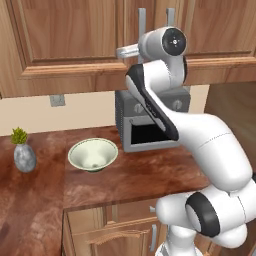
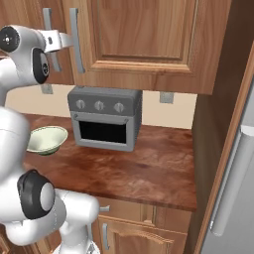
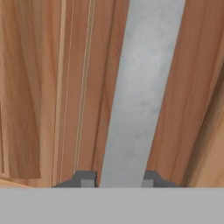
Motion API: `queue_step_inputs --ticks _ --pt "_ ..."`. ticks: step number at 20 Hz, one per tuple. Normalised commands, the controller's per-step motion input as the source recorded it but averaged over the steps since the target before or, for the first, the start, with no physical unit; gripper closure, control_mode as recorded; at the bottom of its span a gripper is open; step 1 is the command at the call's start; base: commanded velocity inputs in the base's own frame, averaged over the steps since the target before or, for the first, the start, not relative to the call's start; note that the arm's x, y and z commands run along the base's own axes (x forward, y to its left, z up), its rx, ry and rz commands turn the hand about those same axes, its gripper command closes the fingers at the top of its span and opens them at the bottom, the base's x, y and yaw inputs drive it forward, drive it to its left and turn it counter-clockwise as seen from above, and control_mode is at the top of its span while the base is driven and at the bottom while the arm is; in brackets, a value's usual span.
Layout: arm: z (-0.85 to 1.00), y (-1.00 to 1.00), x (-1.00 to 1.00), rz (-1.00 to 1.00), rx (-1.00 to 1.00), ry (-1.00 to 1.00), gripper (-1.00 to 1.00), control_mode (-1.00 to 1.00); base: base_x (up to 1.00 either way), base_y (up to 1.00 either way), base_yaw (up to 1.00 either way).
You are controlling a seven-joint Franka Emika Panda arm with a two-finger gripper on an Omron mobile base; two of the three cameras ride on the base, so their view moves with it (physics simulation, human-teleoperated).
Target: Open the cabinet and setup a tea strainer by placing it in the bowl upright.
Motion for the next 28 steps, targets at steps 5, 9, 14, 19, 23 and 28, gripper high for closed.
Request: queue_step_inputs --ticks 5,9,14,19,23,28 --pt "0.0 0.4 -0.53 -0.2 0.0 0.0 1.0 -1.0 0.0 0.0 0.0" --pt "0.08 0.49 -0.81 -0.22 0.0 0.0 1.0 -1.0 0.0 0.0 0.0" --pt "0.01 0.56 -0.89 -0.23 0.0 0.0 1.0 -1.0 0.0 0.0 0.0" --pt "0.0 0.57 -1.0 -0.17 0.07 -0.03 1.0 -1.0 0.0 0.0 0.0" --pt "0.07 0.35 -0.95 -0.14 0.16 0.0 1.0 -1.0 0.0 0.0 0.0" --pt "0.01 0.38 -0.98 -0.12 0.15 0.0 1.0 -1.0 0.0 0.0 0.0"
